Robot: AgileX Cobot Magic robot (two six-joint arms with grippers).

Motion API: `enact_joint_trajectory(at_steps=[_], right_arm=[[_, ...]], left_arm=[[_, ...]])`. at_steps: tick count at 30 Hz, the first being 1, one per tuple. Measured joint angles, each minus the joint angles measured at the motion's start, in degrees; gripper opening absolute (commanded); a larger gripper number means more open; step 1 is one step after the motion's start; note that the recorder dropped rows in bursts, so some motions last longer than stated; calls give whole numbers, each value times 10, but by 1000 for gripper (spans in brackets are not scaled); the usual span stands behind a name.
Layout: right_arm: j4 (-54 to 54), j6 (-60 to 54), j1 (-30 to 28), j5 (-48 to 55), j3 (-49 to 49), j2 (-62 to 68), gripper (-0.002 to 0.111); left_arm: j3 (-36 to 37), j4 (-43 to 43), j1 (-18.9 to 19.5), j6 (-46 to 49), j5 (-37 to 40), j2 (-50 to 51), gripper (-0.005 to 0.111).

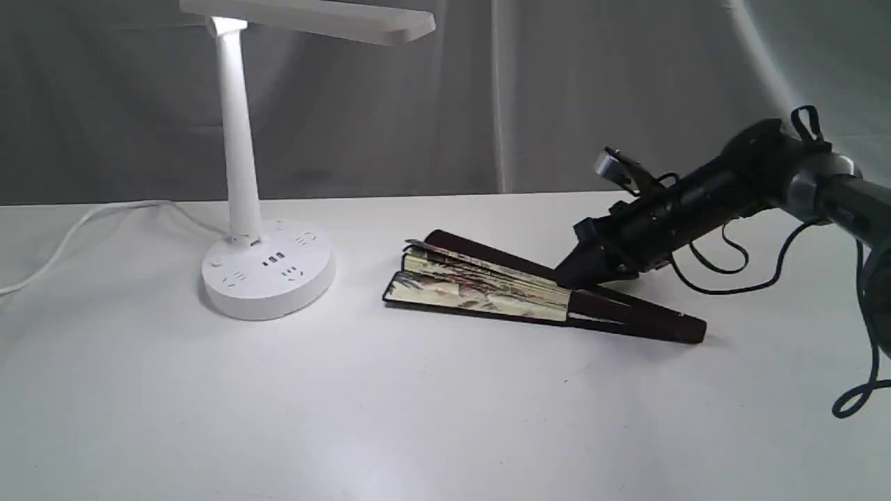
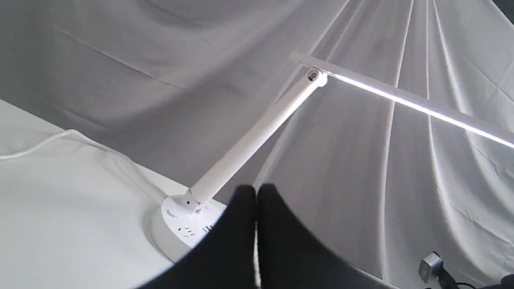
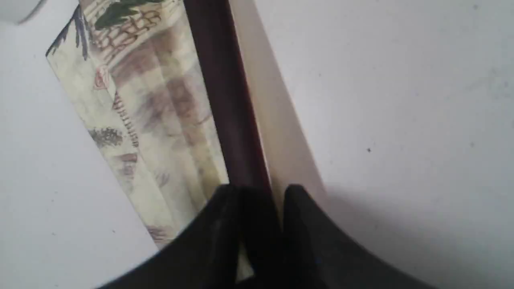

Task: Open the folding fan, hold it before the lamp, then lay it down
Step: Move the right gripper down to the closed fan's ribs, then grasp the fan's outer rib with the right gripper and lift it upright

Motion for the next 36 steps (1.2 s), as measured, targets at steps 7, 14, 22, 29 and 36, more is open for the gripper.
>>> enact_joint_trajectory(at_steps=[7, 14, 22, 29, 36], right_arm=[[-35, 241, 1, 3, 2, -22, 0], [-66, 423, 14, -8, 5, -65, 0], [-182, 493, 86, -22, 65, -124, 0], [-193, 530, 124, -16, 117, -125, 0], [-198, 541, 124, -14, 119, -125, 39]], left_arm=[[0, 0, 0, 0, 0, 0, 0], [0, 0, 0, 0, 0, 0, 0], [0, 0, 0, 0, 0, 0, 0], [0, 0, 0, 0, -5, 0, 0], [0, 0, 0, 0, -13, 0, 0]])
